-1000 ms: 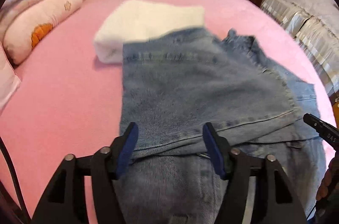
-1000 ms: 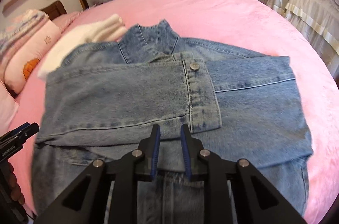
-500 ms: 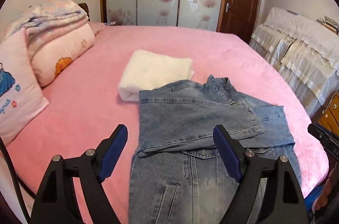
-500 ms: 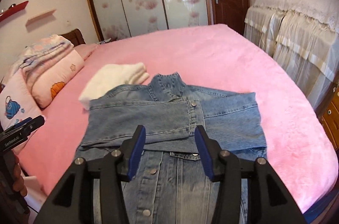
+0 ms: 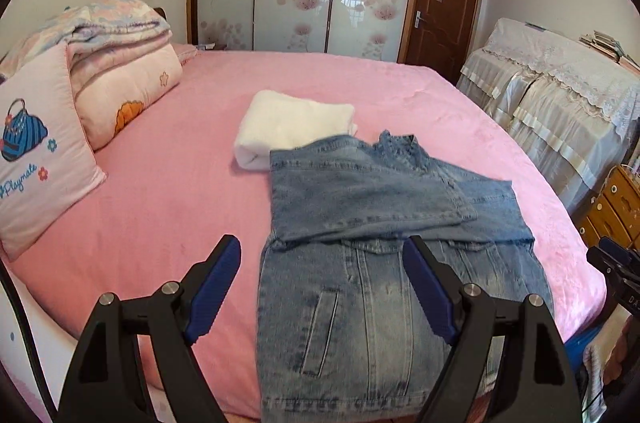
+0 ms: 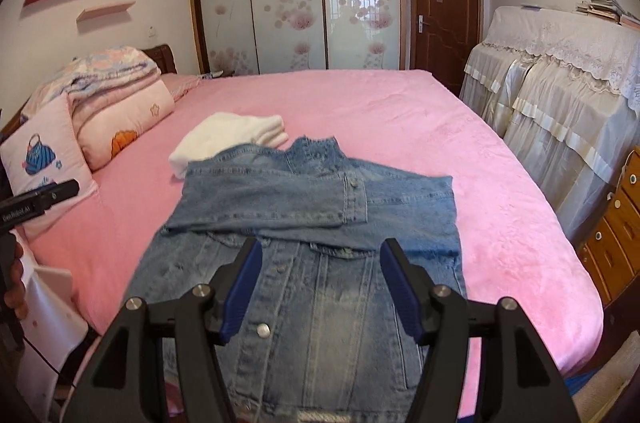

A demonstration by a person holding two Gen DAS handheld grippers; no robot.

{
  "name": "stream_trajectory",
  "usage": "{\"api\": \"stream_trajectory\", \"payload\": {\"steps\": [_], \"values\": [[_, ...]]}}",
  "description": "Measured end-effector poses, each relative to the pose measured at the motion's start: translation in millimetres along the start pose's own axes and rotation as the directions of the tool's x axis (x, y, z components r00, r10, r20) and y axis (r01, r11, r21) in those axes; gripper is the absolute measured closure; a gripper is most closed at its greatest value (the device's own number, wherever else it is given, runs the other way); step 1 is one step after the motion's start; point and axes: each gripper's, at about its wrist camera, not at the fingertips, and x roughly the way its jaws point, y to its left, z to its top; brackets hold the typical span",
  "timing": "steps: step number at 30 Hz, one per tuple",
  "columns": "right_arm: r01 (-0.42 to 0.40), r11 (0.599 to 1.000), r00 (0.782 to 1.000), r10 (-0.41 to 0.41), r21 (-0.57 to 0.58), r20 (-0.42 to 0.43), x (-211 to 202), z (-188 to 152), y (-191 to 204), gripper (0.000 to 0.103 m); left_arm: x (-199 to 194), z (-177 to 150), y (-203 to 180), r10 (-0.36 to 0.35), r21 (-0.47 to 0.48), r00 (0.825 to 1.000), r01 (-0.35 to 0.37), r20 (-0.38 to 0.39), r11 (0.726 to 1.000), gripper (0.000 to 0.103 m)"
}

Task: Fold large clothes
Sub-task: 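Move both tools to the hem edge of the folded jacket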

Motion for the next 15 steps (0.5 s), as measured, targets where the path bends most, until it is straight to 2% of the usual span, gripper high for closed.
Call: {"api": "stream_trajectory", "payload": {"steps": [5,13,15], "values": [[0.01,1.0,0.997,-0.011,-0.022,-0.079,6.7,-36.0,-12.1,0.041,16.3,-42.1,21.6,-0.008,0.012,0.994,0.009,-0.113,1.0,0.021],[0.042,0.999,0.976,-0.048,-0.032,-0.211,29.4,-82.4,-46.6,0.041,48.1,-100.7,76.5,-0.111,-0.11,0.967,0.087,-0.228,0.99,0.021],[0.057,0.998,0.972,-0.06,-0.02,-0.226,33.1,-92.9,-55.1,0.041,59.2,-113.9,85.7,-0.119,-0.142,0.96,0.085,-0.252,0.986,0.021]]}}
